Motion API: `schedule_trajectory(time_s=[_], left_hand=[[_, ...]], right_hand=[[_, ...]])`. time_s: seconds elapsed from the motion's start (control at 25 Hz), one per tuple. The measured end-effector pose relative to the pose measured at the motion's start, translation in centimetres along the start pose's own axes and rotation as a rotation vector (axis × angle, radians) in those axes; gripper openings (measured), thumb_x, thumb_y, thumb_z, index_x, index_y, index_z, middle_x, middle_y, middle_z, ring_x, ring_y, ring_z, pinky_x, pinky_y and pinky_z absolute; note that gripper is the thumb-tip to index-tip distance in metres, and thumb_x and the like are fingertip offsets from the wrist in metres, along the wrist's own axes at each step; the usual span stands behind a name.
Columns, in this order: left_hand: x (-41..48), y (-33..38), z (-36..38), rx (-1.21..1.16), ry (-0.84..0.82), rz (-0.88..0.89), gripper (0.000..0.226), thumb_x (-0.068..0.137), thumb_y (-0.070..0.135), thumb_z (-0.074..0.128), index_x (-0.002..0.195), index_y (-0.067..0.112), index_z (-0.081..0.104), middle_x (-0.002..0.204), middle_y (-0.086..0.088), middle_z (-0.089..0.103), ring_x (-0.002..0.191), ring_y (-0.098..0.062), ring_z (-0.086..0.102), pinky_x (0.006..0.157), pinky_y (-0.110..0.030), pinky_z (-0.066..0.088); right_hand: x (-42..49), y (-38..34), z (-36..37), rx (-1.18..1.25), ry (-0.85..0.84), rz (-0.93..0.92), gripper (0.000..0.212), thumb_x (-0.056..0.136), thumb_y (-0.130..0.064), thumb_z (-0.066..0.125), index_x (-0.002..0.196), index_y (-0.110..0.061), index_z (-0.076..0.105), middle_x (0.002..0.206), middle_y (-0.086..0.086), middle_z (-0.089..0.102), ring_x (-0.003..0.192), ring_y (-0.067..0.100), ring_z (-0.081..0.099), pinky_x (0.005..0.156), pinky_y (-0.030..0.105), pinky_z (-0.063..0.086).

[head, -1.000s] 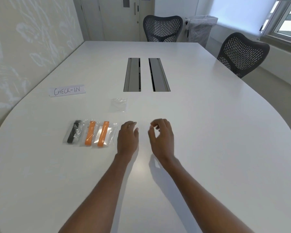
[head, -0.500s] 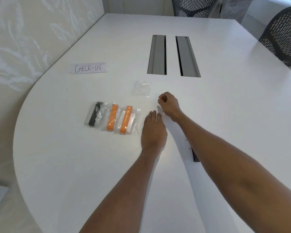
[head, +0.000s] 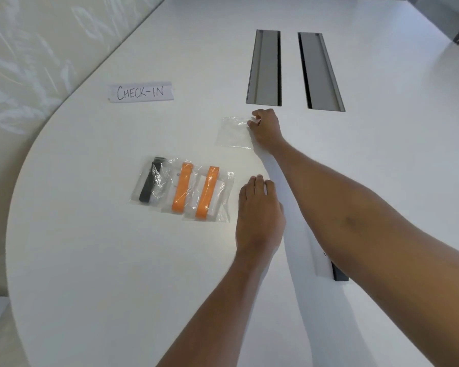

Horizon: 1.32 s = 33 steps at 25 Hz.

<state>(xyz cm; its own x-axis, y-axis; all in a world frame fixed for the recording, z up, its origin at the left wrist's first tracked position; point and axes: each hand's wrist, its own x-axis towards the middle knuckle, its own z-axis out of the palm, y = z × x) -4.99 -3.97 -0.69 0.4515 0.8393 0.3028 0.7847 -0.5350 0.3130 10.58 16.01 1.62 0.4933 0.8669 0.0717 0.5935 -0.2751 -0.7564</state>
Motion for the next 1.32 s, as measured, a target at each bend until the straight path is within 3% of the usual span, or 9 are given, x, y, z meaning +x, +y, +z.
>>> schedule_trajectory(time_s=[0.24,0.36,0.52,0.72,0.84,0.96,1.12,1.24,1.32], left_hand=[[0.1,0.0,0.1,-0.001,-0.006,-0.018,0.040,0.103,0.020,0.047,0.139,0.006,0.053,0.150,-0.018,0.053,0.144,-0.033,0.045,0.122,-0.044,0.036],[0.1,0.0,0.1,0.010,0.000,-0.017,0.040,0.103,0.020,0.044,0.139,0.005,0.054,0.149,-0.017,0.055,0.142,-0.033,0.047,0.122,-0.044,0.036],[0.2,0.0,0.0,0.019,0.009,-0.013,0.039,0.103,0.021,0.043,0.137,0.006,0.055,0.147,-0.016,0.056,0.141,-0.032,0.047,0.120,-0.044,0.037],[0.1,0.1,-0.2,0.024,0.026,-0.015,0.035,0.103,0.021,0.044,0.133,0.008,0.056,0.142,-0.014,0.058,0.136,-0.031,0.051,0.117,-0.043,0.041],[0.0,0.2,-0.5,0.011,0.033,-0.008,0.034,0.103,0.023,0.048,0.133,0.009,0.057,0.140,-0.012,0.060,0.133,-0.029,0.054,0.116,-0.042,0.044],[-0.1,0.1,-0.7,-0.019,0.036,-0.010,0.036,0.105,0.026,0.051,0.136,0.010,0.056,0.144,-0.012,0.061,0.137,-0.028,0.055,0.118,-0.040,0.044],[-0.4,0.2,-1.3,-0.105,0.037,-0.009,0.039,0.105,0.024,0.053,0.141,0.007,0.057,0.149,-0.013,0.058,0.143,-0.027,0.050,0.121,-0.039,0.041],[-1.0,0.3,-2.1,-0.208,0.075,-0.021,0.028,0.102,0.013,0.054,0.127,0.007,0.065,0.133,-0.010,0.068,0.129,-0.026,0.061,0.108,-0.034,0.051],[-1.8,1.0,-3.1,-0.395,0.139,-0.161,0.023,0.100,0.007,0.056,0.118,0.010,0.070,0.122,-0.005,0.073,0.116,-0.022,0.067,0.099,-0.029,0.054]], right_hand=[[0.4,-0.2,0.6,0.031,0.068,0.032,0.009,0.094,-0.001,0.055,0.095,-0.007,0.062,0.120,0.011,0.055,0.092,0.023,0.057,0.079,0.033,0.051],[-0.5,0.3,0.1,0.092,0.077,-0.013,0.010,0.088,-0.005,0.055,0.091,-0.015,0.056,0.108,0.005,0.060,0.088,0.020,0.056,0.078,0.031,0.048],[-2.3,1.0,-0.6,0.281,0.102,-0.061,0.011,0.084,-0.008,0.063,0.089,-0.013,0.056,0.082,-0.005,0.059,0.069,0.011,0.051,0.065,0.023,0.041],[-5.1,1.0,-2.6,0.392,0.019,0.048,0.027,0.086,-0.004,0.064,0.113,-0.011,0.061,0.088,0.000,0.060,0.076,0.017,0.057,0.066,0.030,0.050],[-7.3,0.3,-4.8,0.313,-0.031,0.048,0.037,0.087,-0.003,0.066,0.124,-0.010,0.062,0.095,0.007,0.065,0.079,0.021,0.061,0.065,0.032,0.054],[-10.5,-1.3,-7.5,0.250,0.012,-0.015,0.026,0.089,-0.001,0.065,0.114,-0.006,0.069,0.095,0.004,0.067,0.079,0.014,0.060,0.065,0.020,0.050],[-17.0,-3.2,-11.2,0.266,0.082,-0.072,0.004,0.088,-0.002,0.068,0.091,-0.004,0.070,0.090,0.002,0.071,0.073,0.011,0.059,0.059,0.021,0.048],[-22.5,-4.2,-13.3,0.295,0.148,-0.068,0.003,0.085,-0.002,0.068,0.086,-0.005,0.067,0.087,0.002,0.070,0.072,0.012,0.058,0.062,0.022,0.046],[-25.8,-4.5,-14.1,0.311,0.220,-0.063,0.006,0.083,-0.001,0.065,0.083,-0.007,0.063,0.083,0.005,0.068,0.071,0.012,0.055,0.063,0.022,0.046]])
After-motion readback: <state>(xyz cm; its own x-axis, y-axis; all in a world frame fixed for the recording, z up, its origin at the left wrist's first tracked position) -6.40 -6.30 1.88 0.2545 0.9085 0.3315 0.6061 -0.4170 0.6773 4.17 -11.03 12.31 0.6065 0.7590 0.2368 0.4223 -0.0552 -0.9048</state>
